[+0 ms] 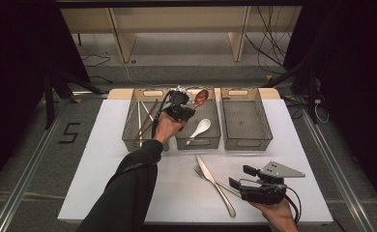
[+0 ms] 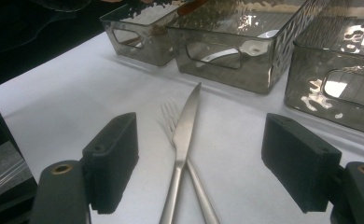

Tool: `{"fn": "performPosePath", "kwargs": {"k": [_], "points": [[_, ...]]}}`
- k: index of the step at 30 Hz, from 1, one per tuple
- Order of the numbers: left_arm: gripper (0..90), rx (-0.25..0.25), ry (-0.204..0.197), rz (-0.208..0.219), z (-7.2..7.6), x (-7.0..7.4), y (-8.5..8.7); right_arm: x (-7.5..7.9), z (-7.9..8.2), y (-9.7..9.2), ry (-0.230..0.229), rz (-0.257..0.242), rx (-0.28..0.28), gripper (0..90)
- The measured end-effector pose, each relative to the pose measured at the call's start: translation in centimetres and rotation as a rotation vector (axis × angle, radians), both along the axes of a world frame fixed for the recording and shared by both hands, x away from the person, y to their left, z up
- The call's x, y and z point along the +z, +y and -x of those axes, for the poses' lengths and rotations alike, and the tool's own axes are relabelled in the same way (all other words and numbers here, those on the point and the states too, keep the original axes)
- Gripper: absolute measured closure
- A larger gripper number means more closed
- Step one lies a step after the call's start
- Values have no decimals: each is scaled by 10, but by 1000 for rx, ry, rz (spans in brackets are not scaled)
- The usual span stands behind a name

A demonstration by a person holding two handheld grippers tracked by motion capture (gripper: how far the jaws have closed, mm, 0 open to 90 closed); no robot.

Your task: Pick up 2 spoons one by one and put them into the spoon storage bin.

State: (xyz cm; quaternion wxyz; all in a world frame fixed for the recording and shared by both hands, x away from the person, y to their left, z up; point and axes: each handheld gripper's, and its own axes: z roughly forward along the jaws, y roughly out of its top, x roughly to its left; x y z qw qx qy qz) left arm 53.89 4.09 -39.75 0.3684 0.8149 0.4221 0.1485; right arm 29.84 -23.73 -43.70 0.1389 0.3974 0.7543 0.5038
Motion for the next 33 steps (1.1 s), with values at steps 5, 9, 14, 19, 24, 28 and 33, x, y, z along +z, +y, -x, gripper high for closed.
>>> {"fn": "performPosePath", "kwargs": {"k": [5, 9, 14, 19, 24, 28, 33], "points": [[802, 4, 4, 4, 0, -1, -2, 0, 0, 0, -1, 0, -1, 279], [802, 3, 16, 3, 0, -4, -4, 0, 0, 0, 2, -1, -1, 279], [802, -1, 29, -1, 0, -7, -7, 0, 0, -1, 2, -7, -5, 279], [801, 5, 39, 2, -2, -8, -9, 0, 0, -1, 4, -7, -2, 279], [792, 11, 51, 4, -3, -9, -10, 0, 0, -1, 2, -7, -4, 279], [707, 21, 61, 18, -4, -9, -10, 0, 0, -1, 2, -8, -4, 279], [647, 22, 75, 17, -4, -8, -9, 0, 0, -1, 3, -8, -5, 279]]}}
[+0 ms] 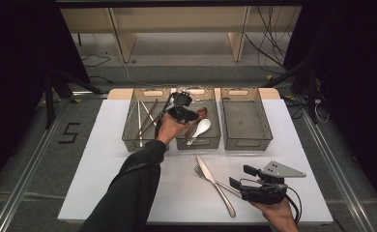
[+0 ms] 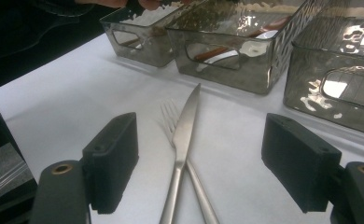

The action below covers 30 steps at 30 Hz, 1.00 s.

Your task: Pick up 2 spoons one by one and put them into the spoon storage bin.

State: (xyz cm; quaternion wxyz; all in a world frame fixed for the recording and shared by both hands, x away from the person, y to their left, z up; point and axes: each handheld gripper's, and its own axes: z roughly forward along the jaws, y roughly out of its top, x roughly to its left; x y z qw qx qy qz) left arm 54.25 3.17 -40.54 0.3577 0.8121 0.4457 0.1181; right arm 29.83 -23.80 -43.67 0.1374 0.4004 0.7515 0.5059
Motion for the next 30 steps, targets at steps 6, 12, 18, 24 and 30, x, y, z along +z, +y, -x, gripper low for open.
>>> {"fn": "performPosePath", "kwargs": {"k": [6, 12, 18, 24, 30], "points": [[517, 0, 20, 16, 3, 5, 3, 0, 0, 0, -2, 1, 0, 279], [362, -36, 28, 56, 12, 17, 7, 0, 0, 0, 1, 3, 0, 279], [272, -80, 0, 100, 29, 30, 12, 0, 0, 1, 2, 4, 0, 279], [234, -105, -19, 120, 45, 35, 20, 0, 0, 1, -3, 6, 1, 279], [214, -98, -22, 154, 60, 32, 37, 0, 0, 1, -1, 8, 1, 279]]}}
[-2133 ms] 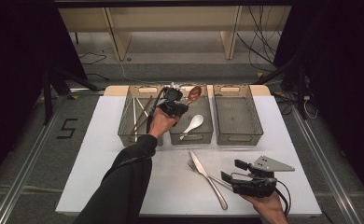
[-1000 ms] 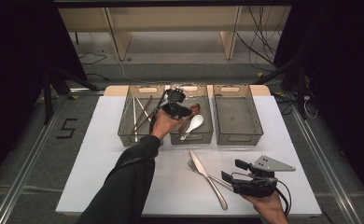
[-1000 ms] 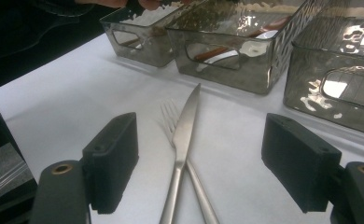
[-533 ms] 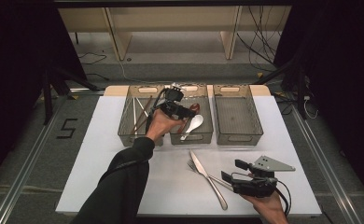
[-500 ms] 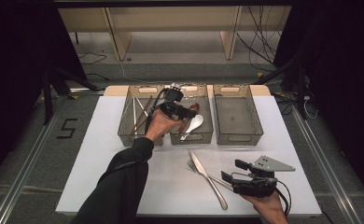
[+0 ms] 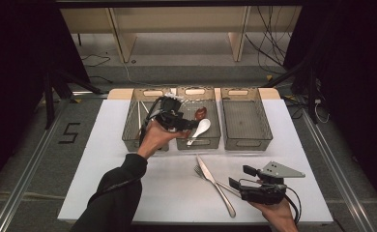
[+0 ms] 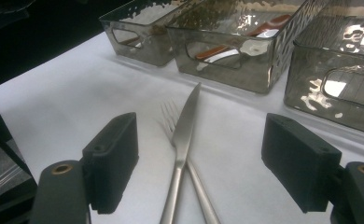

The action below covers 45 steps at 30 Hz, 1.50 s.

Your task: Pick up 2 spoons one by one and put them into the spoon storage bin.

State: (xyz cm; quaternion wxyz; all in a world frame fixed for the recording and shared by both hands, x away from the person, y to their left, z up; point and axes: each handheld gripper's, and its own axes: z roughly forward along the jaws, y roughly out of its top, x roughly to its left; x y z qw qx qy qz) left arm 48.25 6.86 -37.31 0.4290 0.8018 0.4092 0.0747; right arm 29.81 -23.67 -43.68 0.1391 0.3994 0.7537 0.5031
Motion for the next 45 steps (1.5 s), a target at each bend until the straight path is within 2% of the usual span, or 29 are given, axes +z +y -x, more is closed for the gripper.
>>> {"fn": "performPosePath", "kwargs": {"k": [18, 24, 32, 45], "points": [[192, 16, -33, 80, 48, -17, 49, 0, 0, 3, 6, 11, 11, 279], [189, 23, -54, 105, 58, -19, 62, 0, 1, 5, 5, 21, 21, 279], [181, 2, -88, 108, 76, -28, 74, 1, 1, 8, 18, 30, 27, 279], [176, -22, -120, 155, 101, -46, 86, 0, 0, 20, 80, 122, 59, 279]]}}
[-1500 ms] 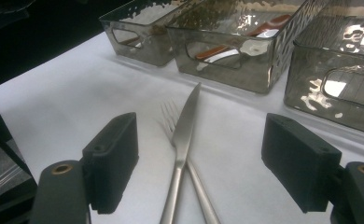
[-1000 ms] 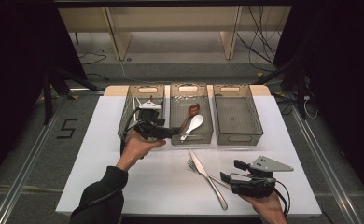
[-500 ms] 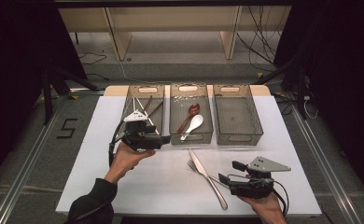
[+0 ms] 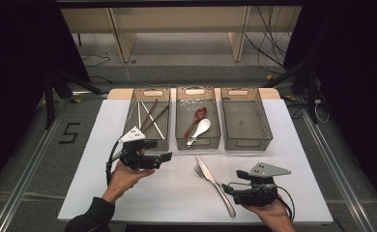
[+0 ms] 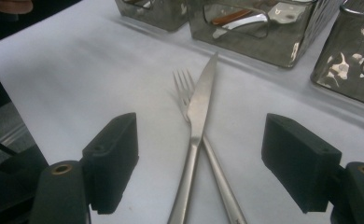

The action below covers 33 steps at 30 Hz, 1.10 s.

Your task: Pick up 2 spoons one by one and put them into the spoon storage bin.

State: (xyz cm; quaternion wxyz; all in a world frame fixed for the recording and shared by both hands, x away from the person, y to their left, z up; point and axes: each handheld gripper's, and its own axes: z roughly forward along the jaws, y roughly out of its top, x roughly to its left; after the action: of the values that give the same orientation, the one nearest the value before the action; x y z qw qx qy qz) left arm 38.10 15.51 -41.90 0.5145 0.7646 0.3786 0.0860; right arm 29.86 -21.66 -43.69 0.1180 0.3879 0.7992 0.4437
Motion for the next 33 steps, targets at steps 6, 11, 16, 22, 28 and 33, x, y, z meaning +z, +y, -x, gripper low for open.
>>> {"fn": "performPosePath", "kwargs": {"k": [6, 11, 16, 22, 28, 33], "points": [[175, -10, -18, 5, 11, -4, 2, 0, -1, 5, 32, 52, 3, 279], [175, -10, -38, -17, 19, -11, 6, 1, -3, 11, 62, 103, 9, 280], [174, 9, -25, -16, 24, -18, 15, 2, -6, 20, 93, 152, 25, 280], [174, 21, -35, 5, 34, -18, 21, 0, -14, 29, 137, 198, 39, 285], [173, 30, -55, -11, 43, -17, 28, -4, -20, 34, 201, 233, 49, 288], [173, 38, -56, -11, 46, -19, 31, -6, -20, 37, 218, 254, 59, 289]]}}
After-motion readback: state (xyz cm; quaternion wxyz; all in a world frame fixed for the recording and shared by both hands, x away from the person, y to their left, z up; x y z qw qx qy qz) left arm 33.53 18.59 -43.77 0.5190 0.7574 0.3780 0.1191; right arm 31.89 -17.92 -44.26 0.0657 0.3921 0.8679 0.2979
